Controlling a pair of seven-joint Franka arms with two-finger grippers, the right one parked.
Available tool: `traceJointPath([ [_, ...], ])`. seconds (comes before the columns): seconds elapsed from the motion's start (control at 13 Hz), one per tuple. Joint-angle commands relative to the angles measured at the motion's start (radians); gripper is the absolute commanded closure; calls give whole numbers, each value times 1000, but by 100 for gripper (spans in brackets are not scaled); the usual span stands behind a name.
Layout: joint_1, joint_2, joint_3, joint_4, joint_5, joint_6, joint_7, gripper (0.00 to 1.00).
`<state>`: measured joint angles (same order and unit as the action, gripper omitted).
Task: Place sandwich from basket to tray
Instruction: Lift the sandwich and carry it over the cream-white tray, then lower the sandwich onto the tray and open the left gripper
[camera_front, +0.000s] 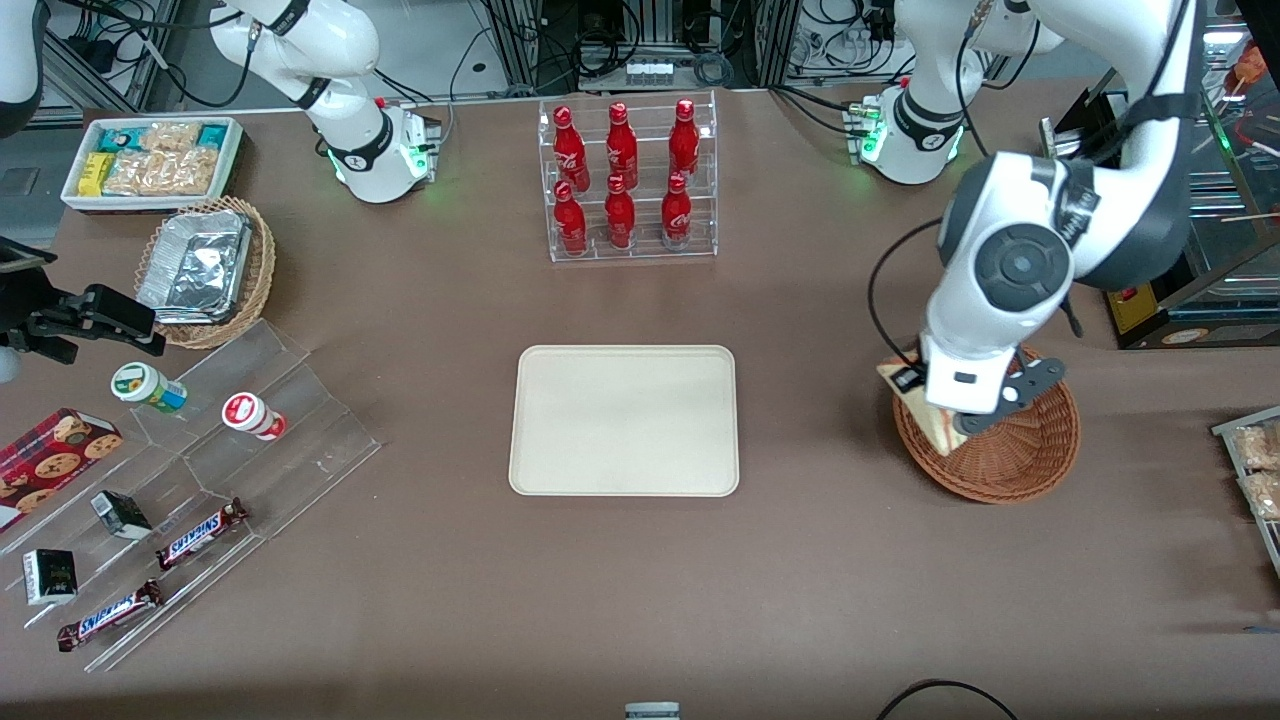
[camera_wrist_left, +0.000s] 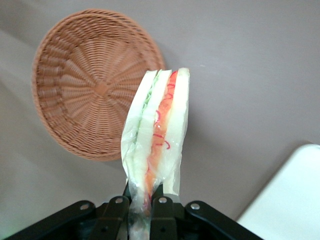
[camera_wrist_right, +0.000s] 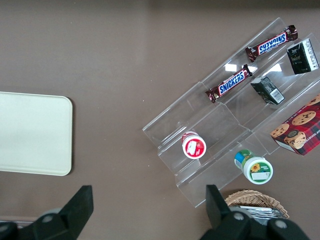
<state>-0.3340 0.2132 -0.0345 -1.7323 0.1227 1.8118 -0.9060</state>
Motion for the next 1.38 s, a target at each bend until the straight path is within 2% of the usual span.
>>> traceJointPath([
  [0.0,-100,46,2,85,-44,-16,12,100],
  [0.38,-259,202,2,206,-58,62,-19,100],
  [0.62,-310,281,2,256,-58,144,-17,100],
  [0.85,-313,325,1,269,-69,254,-8,100],
  [0.92,-313,345,2,277,-99,276,5,100],
  [1.31,-335,410,2,274,-94,386,27,100],
])
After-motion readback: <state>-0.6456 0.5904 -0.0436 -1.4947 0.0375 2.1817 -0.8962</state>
